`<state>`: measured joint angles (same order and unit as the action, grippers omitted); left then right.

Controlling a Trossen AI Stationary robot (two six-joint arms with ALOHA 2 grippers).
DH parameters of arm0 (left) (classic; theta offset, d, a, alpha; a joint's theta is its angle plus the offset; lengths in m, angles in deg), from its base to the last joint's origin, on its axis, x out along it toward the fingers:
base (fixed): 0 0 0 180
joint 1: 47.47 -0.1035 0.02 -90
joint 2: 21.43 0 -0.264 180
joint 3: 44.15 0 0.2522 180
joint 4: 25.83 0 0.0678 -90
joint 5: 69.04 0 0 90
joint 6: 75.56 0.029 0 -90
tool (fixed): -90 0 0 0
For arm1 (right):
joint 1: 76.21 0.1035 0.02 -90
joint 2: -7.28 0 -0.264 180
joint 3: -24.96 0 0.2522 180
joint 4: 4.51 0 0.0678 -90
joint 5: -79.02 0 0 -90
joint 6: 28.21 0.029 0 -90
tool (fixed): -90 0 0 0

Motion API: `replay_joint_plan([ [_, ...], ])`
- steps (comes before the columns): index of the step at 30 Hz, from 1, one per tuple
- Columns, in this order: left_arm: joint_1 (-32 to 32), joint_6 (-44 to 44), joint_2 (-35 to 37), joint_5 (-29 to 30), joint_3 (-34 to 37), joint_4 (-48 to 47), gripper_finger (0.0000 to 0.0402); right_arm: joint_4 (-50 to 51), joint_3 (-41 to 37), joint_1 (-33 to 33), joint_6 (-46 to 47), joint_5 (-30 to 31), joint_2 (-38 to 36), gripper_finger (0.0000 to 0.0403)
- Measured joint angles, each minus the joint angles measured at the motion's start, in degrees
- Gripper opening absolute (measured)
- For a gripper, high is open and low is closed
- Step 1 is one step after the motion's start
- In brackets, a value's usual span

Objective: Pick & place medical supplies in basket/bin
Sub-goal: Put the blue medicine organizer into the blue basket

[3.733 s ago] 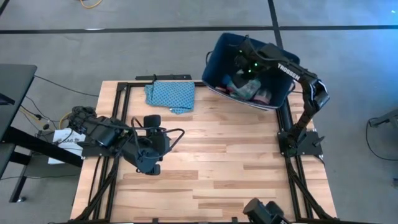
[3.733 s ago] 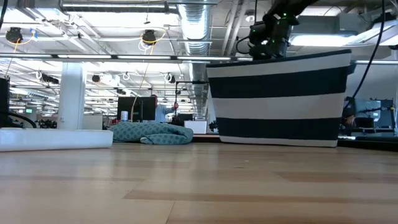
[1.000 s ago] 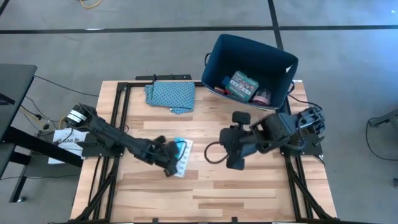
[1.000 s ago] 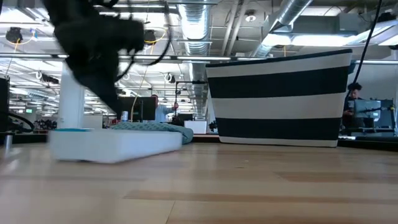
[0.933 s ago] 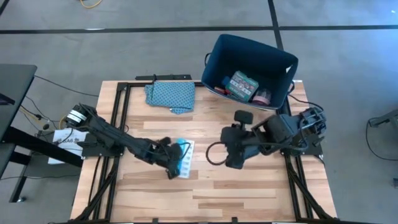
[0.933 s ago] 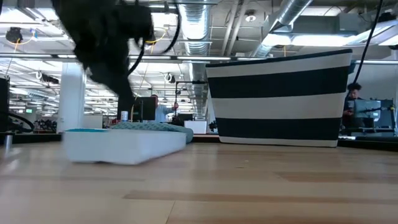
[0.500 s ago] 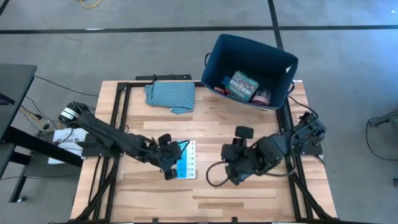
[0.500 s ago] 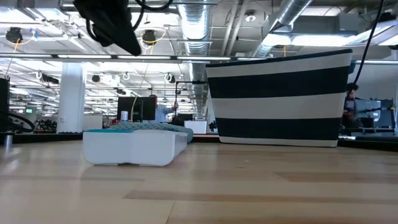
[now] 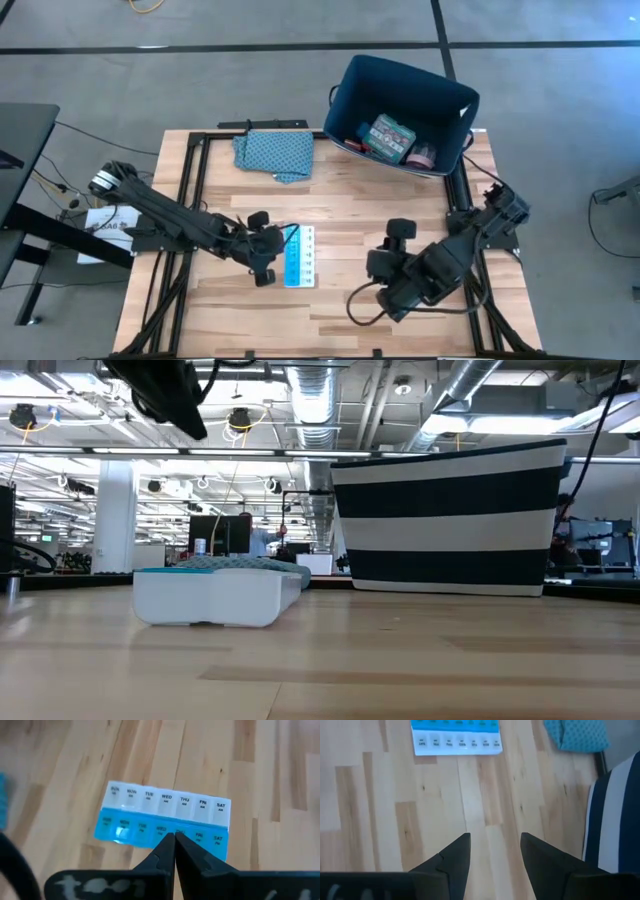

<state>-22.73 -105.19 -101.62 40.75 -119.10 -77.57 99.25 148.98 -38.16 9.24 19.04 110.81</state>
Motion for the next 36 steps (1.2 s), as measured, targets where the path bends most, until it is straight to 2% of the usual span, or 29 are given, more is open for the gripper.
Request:
replay_joint_plan([
  [7,-0.49,8.84,6.50,5.59,-0.09,-4.54,0.0000,0.00,0.00,1.50,-0.41,0.53,-3.46,0.0171],
  [11,-0.47,13.86,7.49,7.84,0.20,-8.76,0.0000,0.03,-2.74,1.43,-2.45,3.53,-6.82,0.0171],
  [15,-0.41,19.37,7.55,6.27,3.97,-6.54,0.0000,-0.83,-9.26,0.86,-1.49,3.71,-12.43,0.0171],
  [18,0.18,24.81,7.53,0.48,9.05,3.71,0.0000,-5.47,-16.12,0.79,1.47,3.53,-17.76,0.0171],
  [21,0.73,27.03,7.48,-3.15,14.96,17.00,0.0000,-18.93,-25.54,1.39,1.99,3.23,-23.26,0.0170],
  [24,0.82,27.00,7.48,-3.13,20.74,29.02,0.0000,-38.33,-36.30,2.19,1.53,2.87,-27.23,0.0169],
  [27,0.51,24.91,7.43,-1.80,26.09,38.43,0.0000,-56.44,-46.13,2.40,1.15,2.85,-28.17,0.0170],
  [33,-0.01,17.74,6.96,-1.06,34.92,52.29,0.0000,-90.19,-58.43,-1.30,1.16,3.50,-21.93,0.0173],
  [36,0.06,14.06,6.96,1.11,37.59,54.36,0.0000,-97.99,-59.21,-4.26,2.84,3.10,-16.65,0.0170],
])
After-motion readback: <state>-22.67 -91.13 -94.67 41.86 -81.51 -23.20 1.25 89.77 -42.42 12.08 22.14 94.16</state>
